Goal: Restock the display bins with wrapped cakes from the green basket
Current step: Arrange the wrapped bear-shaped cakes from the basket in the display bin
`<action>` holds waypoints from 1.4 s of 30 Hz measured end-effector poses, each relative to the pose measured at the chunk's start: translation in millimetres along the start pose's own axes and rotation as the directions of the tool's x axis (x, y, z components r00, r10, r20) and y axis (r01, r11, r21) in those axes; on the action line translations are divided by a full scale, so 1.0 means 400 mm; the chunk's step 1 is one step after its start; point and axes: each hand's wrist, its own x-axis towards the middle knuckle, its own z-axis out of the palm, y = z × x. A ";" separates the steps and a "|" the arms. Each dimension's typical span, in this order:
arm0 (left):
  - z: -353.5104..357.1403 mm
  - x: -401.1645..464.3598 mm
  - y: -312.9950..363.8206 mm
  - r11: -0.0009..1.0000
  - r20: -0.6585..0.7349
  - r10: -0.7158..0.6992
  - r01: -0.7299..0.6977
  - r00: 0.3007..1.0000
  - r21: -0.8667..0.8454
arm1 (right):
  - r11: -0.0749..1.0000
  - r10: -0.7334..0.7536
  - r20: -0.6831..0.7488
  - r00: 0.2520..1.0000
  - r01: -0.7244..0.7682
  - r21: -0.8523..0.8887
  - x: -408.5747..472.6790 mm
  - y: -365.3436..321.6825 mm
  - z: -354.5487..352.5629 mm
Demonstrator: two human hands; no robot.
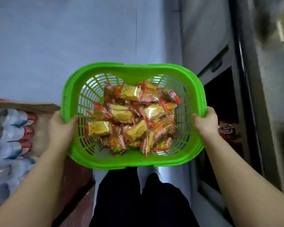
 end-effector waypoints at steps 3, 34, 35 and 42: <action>0.183 0.137 -0.094 0.999 0.028 0.034 -0.034 0.999 0.014 | 1.000 -0.028 -0.049 0.998 0.027 -0.012 0.174 0.058 0.142; 0.791 0.371 -0.178 0.354 0.813 0.378 -0.880 0.443 0.316 | -0.166 -0.486 0.851 0.202 0.934 -0.316 0.357 0.220 0.643; 0.800 0.378 -0.183 0.342 0.803 0.380 -0.877 0.459 0.339 | -0.153 -0.488 0.846 0.215 0.933 -0.325 0.360 0.223 0.645; 0.791 0.417 -0.200 0.561 0.672 0.435 -0.764 0.600 0.319 | 0.218 -0.619 0.680 0.393 0.918 -0.332 0.391 0.185 0.588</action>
